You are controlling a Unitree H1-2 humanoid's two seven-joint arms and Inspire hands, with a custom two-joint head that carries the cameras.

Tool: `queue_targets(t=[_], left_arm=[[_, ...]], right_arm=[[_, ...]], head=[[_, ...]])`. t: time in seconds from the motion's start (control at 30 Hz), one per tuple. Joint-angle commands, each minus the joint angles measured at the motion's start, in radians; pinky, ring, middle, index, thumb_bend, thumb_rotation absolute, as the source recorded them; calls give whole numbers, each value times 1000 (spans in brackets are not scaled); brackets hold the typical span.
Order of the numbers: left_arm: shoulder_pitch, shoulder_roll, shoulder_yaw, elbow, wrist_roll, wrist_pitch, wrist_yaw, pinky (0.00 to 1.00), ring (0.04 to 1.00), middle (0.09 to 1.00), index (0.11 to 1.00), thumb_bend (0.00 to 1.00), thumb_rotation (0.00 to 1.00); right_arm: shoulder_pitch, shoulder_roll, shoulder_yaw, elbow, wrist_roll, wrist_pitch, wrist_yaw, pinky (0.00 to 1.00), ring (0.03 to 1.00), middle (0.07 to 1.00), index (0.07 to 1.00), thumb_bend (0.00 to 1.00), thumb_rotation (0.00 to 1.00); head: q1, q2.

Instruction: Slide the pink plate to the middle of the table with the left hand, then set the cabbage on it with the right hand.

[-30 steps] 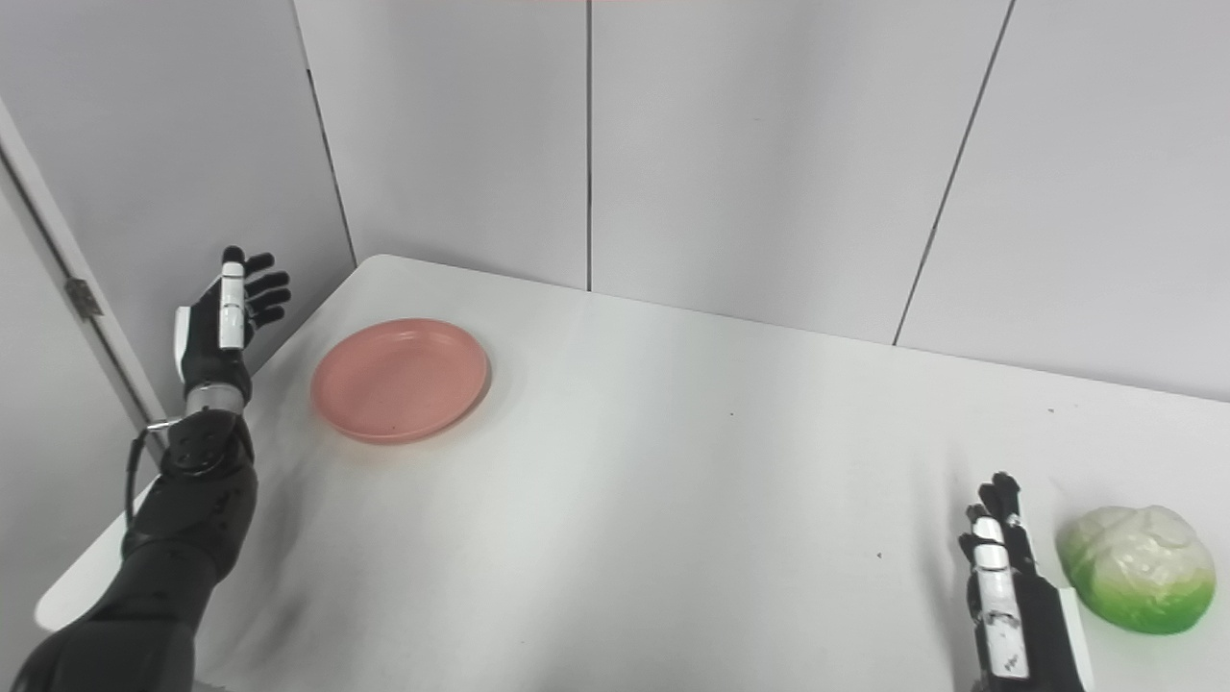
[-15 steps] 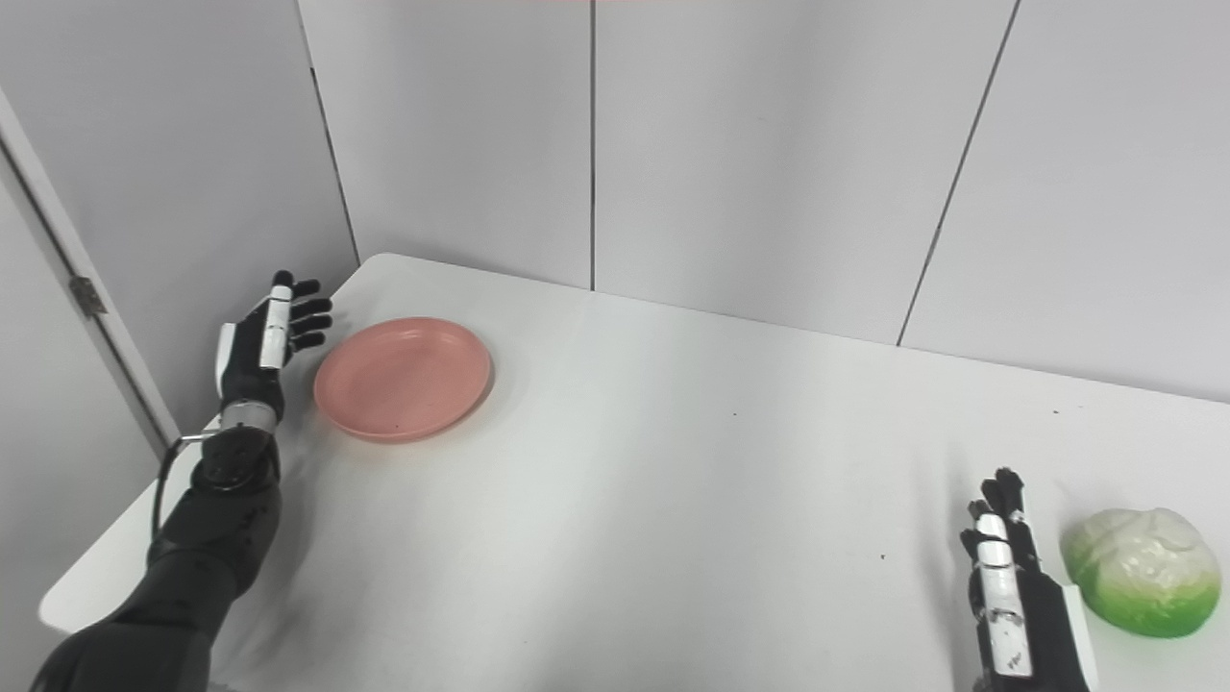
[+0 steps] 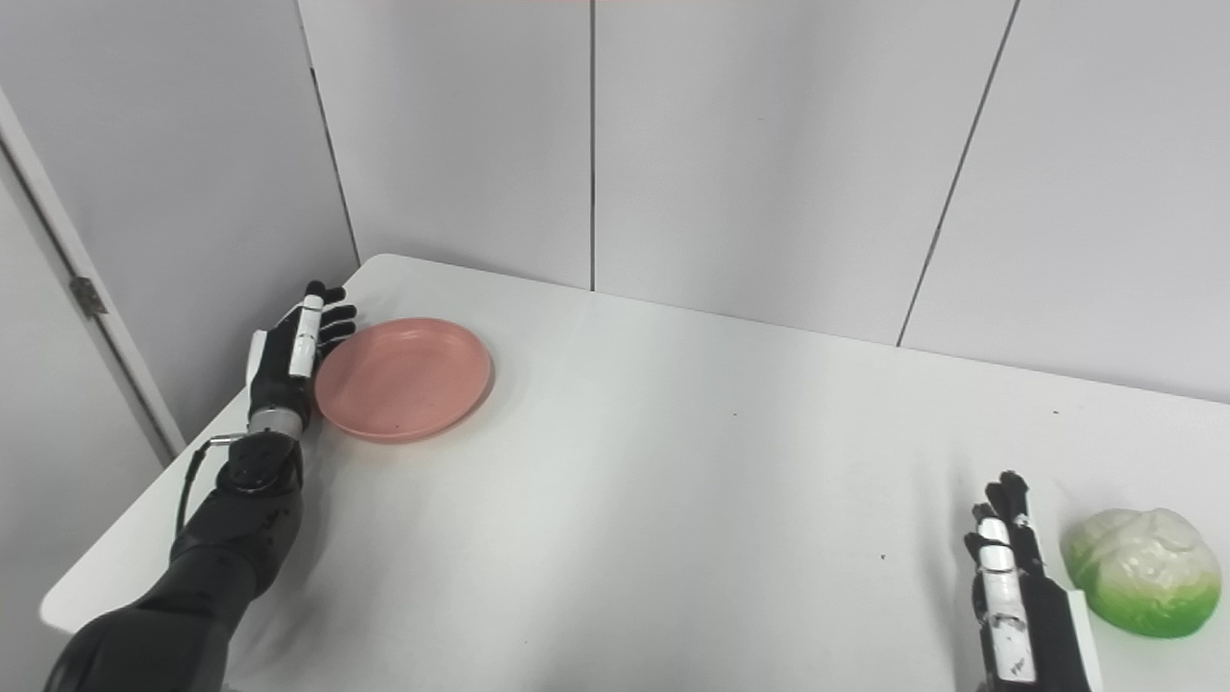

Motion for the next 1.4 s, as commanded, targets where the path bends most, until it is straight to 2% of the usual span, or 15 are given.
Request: queue_targets(t=[0.0,0.17,0.27,0.47,0.63,0.7,0.73,0.9,1.07,1.17,1.27,1.3,1.33,1.37], left_arm=[[-42,-5,-11,16,-1,-23,-32,742,727,729,721,658,998],[-50,-17,-20,22,-8,-29,-66,741,727,736,732,669,1000],[-49,-35,-15,-26,-38,23,-96,767,746,739,741,662,1000],[-60,-68,-27,-82,-63,83,-154,735,728,725,728,671,997],[-51,-100,-34,-136,-71,126,-179,753,745,729,734,699,998],[-46,-118,-38,-159,-78,142,-188,740,742,729,733,713,993],[-44,-127,-40,-174,-82,159,-193,732,740,728,732,722,989],[-20,-159,-53,-254,-96,227,-229,717,752,741,742,725,985],[17,-204,-50,-368,-118,314,-236,731,761,745,734,734,951],[53,-252,-45,-493,-115,395,-185,723,753,738,722,724,937],[79,-284,-50,-571,-113,434,-174,731,763,745,729,706,966],[85,-296,-52,-595,-115,448,-173,732,764,747,731,702,972],[89,-304,-53,-611,-116,458,-172,722,763,747,732,700,976],[92,-319,-56,-628,-112,465,-164,719,762,747,733,699,977]], right_arm=[[-23,0,-2,-36,2,-23,4,1000,1000,1000,1000,482,862],[-28,1,0,-18,-1,-39,7,1000,1000,1000,1000,493,859],[-34,1,0,8,-6,-66,8,1000,1000,1000,1000,505,848],[-43,8,2,37,-6,-84,7,1000,1000,1000,1000,554,815],[-52,18,5,65,-25,-128,0,1000,1000,1000,1000,542,838],[-56,23,2,69,-25,-128,-3,1000,1000,1000,1000,556,834],[-60,23,1,74,-29,-132,-4,1000,1000,1000,1000,565,832],[-70,26,11,85,-56,-139,-8,1000,1000,1000,1000,593,849],[-78,39,15,108,-65,-153,-15,1000,1000,1000,1000,617,846],[-89,50,14,131,-58,-160,-14,1000,1000,1000,1000,621,839],[-87,56,13,132,-60,-168,-16,1000,1000,1000,1000,614,825],[-86,58,14,126,-69,-167,-21,1000,1000,1000,1000,606,823],[-85,59,15,121,-75,-166,-24,1000,1000,1000,1000,588,831],[-88,61,16,119,-82,-161,-28,1000,1000,1000,1000,581,835]], head=[[-4,2],[-22,10],[-26,11],[-33,10],[-46,-3],[-55,-1],[-63,19],[-98,12],[-158,20],[-192,15],[-205,16],[-225,39],[-225,39],[-250,69]])
